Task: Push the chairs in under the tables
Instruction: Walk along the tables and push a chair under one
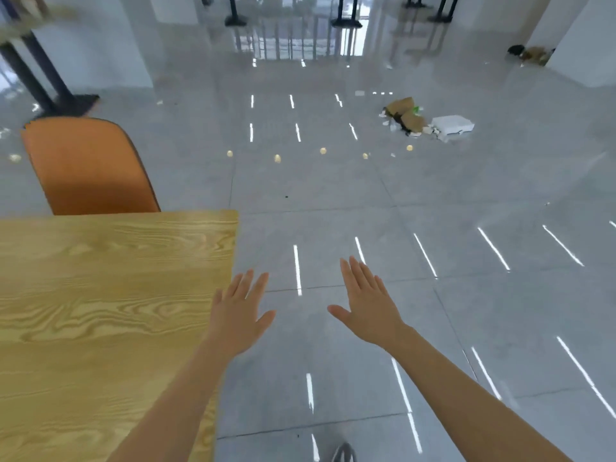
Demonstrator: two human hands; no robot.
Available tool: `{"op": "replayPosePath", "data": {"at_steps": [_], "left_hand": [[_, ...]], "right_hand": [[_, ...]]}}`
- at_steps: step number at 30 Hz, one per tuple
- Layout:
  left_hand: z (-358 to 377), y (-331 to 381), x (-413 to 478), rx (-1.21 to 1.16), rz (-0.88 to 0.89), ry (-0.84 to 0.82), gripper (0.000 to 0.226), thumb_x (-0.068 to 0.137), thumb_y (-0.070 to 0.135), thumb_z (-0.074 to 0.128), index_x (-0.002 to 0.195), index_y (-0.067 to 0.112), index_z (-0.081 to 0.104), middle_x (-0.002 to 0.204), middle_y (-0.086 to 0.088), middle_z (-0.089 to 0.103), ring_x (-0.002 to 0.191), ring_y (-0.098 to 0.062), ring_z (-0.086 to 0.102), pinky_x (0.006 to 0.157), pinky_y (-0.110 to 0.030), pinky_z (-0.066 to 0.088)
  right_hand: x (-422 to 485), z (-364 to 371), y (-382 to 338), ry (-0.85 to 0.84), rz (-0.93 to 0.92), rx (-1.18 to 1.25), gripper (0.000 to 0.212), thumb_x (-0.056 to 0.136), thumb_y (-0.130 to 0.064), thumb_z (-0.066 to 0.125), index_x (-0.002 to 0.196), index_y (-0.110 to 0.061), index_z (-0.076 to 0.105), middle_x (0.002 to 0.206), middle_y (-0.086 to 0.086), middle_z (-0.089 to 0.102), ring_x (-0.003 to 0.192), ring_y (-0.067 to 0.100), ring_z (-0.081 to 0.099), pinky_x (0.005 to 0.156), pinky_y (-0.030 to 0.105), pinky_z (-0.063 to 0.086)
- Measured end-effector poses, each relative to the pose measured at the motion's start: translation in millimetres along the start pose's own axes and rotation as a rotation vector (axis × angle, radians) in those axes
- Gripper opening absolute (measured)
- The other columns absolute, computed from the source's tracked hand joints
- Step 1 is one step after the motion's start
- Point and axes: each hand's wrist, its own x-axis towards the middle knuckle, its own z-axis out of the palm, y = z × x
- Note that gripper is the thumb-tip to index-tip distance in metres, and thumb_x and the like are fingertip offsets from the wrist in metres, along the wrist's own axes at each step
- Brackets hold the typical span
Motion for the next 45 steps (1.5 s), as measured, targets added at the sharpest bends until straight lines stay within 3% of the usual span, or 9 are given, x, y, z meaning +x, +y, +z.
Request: {"op": "replayPosePath", "data": {"at_steps": [10, 23, 38, 45], "left_hand": [[-48, -7, 135, -0.046, -0.353, 0.066, 0.072, 0.093, 0.048, 0.040, 0.148, 0.028, -0.002, 0.160, -0.001, 0.000, 0.147, -0.020, -0.001, 0.119, -0.042, 0.010], [-128, -82, 368, -0.079, -0.649, 0.120, 0.072, 0.094, 0.049, 0.038, 0.148, 0.025, -0.002, 0.160, -0.002, 0.000, 0.147, -0.019, -0.001, 0.119, -0.040, 0.010], [-180, -176, 568, -0.240, -1.202, 0.280, 0.070, 0.094, 0.052, 0.037, 0.148, 0.027, 0.000, 0.160, 0.001, 0.001, 0.148, -0.021, 0.000, 0.119, -0.043, 0.011], [-197, -236, 615, -0.228, -1.443, 0.316, 0.070, 0.093, 0.054, 0.036, 0.148, 0.028, 0.002, 0.160, 0.000, 0.002, 0.148, -0.019, 0.001, 0.118, -0.041, 0.013]], "right_hand": [[223, -62, 20, -0.096, -0.385, 0.006, 0.081, 0.095, -0.042, 0.044, 0.148, -0.015, -0.011, 0.159, 0.006, -0.008, 0.147, 0.023, -0.007, 0.119, 0.039, 0.001], [538, -133, -25, -0.194, -0.658, -0.026, 0.081, 0.094, -0.043, 0.045, 0.148, -0.015, -0.010, 0.159, 0.008, -0.008, 0.147, 0.025, -0.005, 0.119, 0.039, 0.004], [846, -178, -167, -0.294, -1.211, -0.145, 0.082, 0.093, -0.043, 0.046, 0.148, -0.015, -0.008, 0.159, 0.009, -0.005, 0.146, 0.027, -0.001, 0.118, 0.041, 0.007], [927, -173, -266, -0.370, -1.442, -0.146, 0.082, 0.093, -0.043, 0.046, 0.148, -0.016, -0.008, 0.159, 0.008, -0.006, 0.147, 0.025, -0.003, 0.119, 0.040, 0.005]]}}
